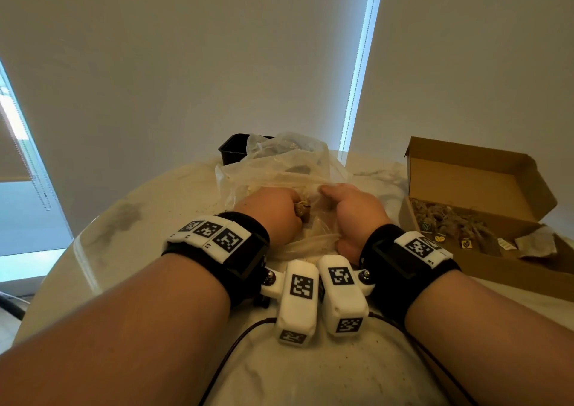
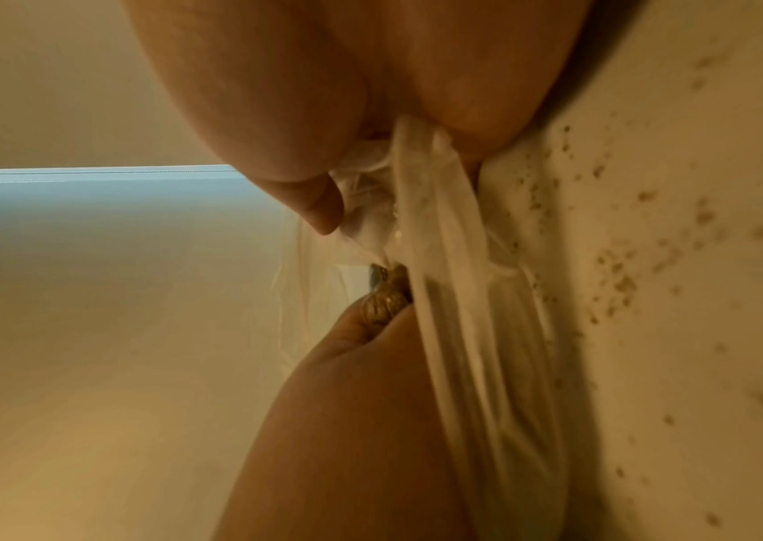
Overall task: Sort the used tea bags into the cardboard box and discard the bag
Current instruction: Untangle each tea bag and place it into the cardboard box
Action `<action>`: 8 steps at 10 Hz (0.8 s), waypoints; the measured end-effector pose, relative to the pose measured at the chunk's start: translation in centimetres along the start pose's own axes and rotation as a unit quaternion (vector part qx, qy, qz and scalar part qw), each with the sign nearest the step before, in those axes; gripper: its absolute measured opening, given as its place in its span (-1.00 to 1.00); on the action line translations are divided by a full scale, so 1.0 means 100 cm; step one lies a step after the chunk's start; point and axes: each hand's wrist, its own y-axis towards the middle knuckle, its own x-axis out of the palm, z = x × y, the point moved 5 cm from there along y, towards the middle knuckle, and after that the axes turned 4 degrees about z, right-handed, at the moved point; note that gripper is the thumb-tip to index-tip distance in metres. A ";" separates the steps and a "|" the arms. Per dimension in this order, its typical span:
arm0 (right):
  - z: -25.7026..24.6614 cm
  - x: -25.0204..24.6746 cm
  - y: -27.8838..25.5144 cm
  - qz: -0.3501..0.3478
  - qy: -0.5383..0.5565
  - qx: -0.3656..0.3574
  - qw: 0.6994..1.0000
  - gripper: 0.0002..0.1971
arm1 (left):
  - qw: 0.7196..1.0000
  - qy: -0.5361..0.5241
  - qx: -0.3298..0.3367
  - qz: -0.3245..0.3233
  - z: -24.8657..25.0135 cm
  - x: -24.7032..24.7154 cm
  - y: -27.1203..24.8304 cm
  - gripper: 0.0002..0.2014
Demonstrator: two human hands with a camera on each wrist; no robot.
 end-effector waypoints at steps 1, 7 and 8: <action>0.000 -0.001 0.001 0.007 -0.001 0.000 1.000 -0.92 | 1.000 0.002 0.017 0.013 0.006 -0.005 -0.006 -0.86; -0.021 -0.006 -0.014 0.046 -0.185 -0.018 0.981 -0.84 | 0.940 -0.279 0.104 0.168 0.030 -0.036 -0.033 -0.96; -0.014 -0.003 -0.008 0.054 -0.155 0.015 0.986 -0.71 | 0.893 -0.418 0.067 0.151 0.034 -0.041 -0.037 -0.92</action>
